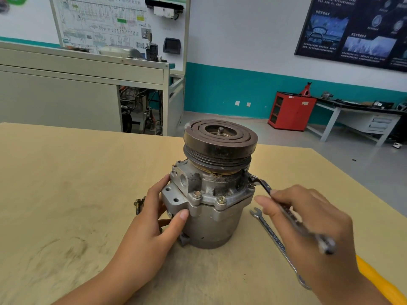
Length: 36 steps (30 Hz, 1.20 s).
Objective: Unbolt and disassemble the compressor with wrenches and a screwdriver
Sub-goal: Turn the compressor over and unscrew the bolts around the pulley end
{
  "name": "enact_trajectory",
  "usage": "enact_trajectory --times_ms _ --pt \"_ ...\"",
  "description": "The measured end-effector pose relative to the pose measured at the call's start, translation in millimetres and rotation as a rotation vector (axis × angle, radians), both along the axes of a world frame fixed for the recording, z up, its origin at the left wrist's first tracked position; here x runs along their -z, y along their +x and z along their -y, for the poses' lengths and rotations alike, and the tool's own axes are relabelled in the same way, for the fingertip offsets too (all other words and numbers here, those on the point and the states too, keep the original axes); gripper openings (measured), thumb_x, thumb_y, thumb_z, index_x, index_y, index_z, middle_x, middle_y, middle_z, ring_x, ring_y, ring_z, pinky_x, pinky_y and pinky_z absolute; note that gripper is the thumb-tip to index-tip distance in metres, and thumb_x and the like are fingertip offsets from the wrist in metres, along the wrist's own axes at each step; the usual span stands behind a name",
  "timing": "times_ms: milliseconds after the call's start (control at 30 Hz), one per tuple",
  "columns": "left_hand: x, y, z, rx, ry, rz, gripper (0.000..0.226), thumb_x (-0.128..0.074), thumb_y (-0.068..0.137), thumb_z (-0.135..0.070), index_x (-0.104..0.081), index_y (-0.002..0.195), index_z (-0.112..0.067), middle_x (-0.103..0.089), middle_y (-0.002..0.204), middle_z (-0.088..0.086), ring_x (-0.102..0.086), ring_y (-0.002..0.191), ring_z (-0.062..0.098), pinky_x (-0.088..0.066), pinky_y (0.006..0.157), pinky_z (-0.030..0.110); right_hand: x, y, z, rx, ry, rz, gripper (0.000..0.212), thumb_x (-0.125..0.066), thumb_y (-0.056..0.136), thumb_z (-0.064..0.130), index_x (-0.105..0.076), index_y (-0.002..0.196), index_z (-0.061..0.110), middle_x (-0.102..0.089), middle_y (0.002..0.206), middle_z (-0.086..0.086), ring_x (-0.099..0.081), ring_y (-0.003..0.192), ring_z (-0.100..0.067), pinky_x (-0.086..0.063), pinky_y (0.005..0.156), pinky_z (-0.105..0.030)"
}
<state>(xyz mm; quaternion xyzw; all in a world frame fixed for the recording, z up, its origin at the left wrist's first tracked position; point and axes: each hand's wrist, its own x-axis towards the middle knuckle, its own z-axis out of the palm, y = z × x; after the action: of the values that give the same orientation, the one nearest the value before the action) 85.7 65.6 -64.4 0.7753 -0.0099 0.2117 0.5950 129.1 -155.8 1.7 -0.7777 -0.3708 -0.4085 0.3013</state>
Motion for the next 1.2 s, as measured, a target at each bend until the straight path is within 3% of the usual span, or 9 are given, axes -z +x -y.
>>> enact_trajectory --times_ms 100,300,433,500,600,800,1033,1133,1200 --pt "0 0 0 -0.002 0.002 -0.005 0.075 -0.050 0.066 -0.063 -0.024 0.136 -0.055 -0.059 0.120 -0.031 -0.060 0.109 0.000 -0.046 0.078 0.009 1 -6 -1 0.080 -0.134 0.097 0.035 -0.056 0.087 0.026 -0.062 0.062 0.003 -0.054 0.053 -0.009 -0.049 0.046 -0.031 -0.040 0.052 -0.035" --pt "1 1 -1 0.006 0.002 -0.001 0.075 -0.051 0.068 -0.062 -0.024 0.137 -0.053 -0.058 0.119 -0.032 -0.057 0.112 -0.002 -0.045 0.079 0.007 -18 -14 -2 0.058 -0.123 -0.115 0.028 -0.060 0.090 0.024 -0.060 0.065 0.010 -0.054 0.050 -0.002 -0.053 0.044 -0.023 -0.041 0.045 -0.033" --pt "1 0 -1 0.008 0.002 0.001 0.075 -0.051 0.067 -0.063 -0.024 0.137 -0.053 -0.058 0.119 -0.033 -0.057 0.113 -0.003 -0.045 0.079 0.007 -30 -6 7 -0.159 0.189 -0.552 0.016 -0.069 0.081 0.018 -0.064 0.067 0.015 -0.065 0.056 -0.003 -0.062 0.051 -0.016 -0.049 0.051 -0.028" --pt "0 0 -1 0.009 0.008 0.002 0.073 -0.050 0.068 -0.062 -0.024 0.136 -0.054 -0.057 0.118 -0.035 -0.057 0.112 -0.003 -0.044 0.078 0.006 -31 2 15 -0.200 0.307 -0.680 0.012 -0.071 0.078 0.009 -0.069 0.072 0.018 -0.069 0.060 -0.005 -0.064 0.053 -0.010 -0.050 0.053 -0.017" --pt "0 0 -1 0.003 0.006 0.003 0.072 -0.050 0.068 -0.062 -0.025 0.135 -0.055 -0.057 0.118 -0.036 -0.058 0.111 -0.003 -0.044 0.077 0.006 -32 16 26 -0.285 0.404 -0.846 0.011 -0.069 0.070 0.008 -0.074 0.072 0.018 -0.069 0.062 -0.011 -0.063 0.056 -0.013 -0.050 0.056 -0.016" --pt "-3 0 1 0.005 0.007 0.013 0.070 -0.051 0.069 -0.060 -0.026 0.134 -0.054 -0.056 0.117 -0.038 -0.056 0.112 -0.007 -0.044 0.076 0.005 -24 49 26 -0.458 0.707 -1.234 0.005 -0.061 0.064 0.010 -0.062 0.068 0.012 -0.049 0.053 -0.002 -0.043 0.044 -0.008 -0.035 0.039 -0.017" --pt "-1 0 1 0.004 0.004 0.013 0.072 -0.051 0.069 -0.061 -0.025 0.136 -0.052 -0.056 0.118 -0.037 -0.056 0.110 -0.009 -0.043 0.076 0.003 -17 77 -4 -0.387 0.881 -1.312 0.017 -0.045 0.092 0.000 -0.053 0.082 0.011 -0.045 0.052 0.004 -0.041 0.041 -0.005 -0.028 0.037 -0.016" --pt "0 1 0 0.004 -0.002 0.016 0.072 -0.051 0.069 -0.059 -0.025 0.136 -0.052 -0.057 0.118 -0.035 -0.057 0.110 -0.008 -0.044 0.076 0.004 -18 85 -22 -0.317 0.819 -1.240 0.012 -0.048 0.093 0.002 -0.058 0.092 0.009 -0.046 0.052 0.005 -0.041 0.042 -0.005 -0.030 0.037 -0.016" --pt "0 1 1 0.006 -0.003 0.017 0.072 -0.051 0.069 -0.059 -0.025 0.136 -0.052 -0.057 0.118 -0.035 -0.056 0.110 -0.008 -0.044 0.076 0.004 -17 89 -32 -0.302 0.740 -1.207 0.015 -0.049 0.093 0.004 -0.060 0.085 0.009 -0.047 0.052 0.003 -0.039 0.049 -0.010 -0.032 0.041 -0.018"
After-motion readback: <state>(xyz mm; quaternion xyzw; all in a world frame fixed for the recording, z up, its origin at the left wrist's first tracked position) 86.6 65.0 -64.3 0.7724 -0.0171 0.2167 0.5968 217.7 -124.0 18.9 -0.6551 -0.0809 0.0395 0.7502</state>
